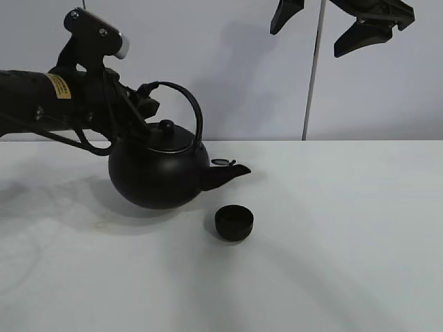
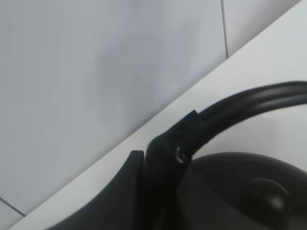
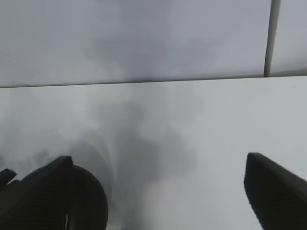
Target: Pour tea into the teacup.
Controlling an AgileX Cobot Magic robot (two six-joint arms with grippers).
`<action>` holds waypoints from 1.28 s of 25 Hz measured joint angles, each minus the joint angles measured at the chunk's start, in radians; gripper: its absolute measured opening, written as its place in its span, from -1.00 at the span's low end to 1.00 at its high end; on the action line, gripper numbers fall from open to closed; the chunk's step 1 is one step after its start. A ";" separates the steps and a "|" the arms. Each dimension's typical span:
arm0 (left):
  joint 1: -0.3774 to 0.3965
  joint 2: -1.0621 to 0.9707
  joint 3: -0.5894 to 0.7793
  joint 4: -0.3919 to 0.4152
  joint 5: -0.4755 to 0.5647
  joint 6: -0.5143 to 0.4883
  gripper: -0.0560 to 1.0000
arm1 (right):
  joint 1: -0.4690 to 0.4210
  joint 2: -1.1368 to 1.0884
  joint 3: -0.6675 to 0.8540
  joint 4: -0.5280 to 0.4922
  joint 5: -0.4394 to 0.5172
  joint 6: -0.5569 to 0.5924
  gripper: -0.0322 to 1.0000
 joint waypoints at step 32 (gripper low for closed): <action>0.000 -0.006 0.372 -0.300 -0.373 -0.018 -0.71 | 0.000 0.000 0.000 0.000 0.000 0.000 0.35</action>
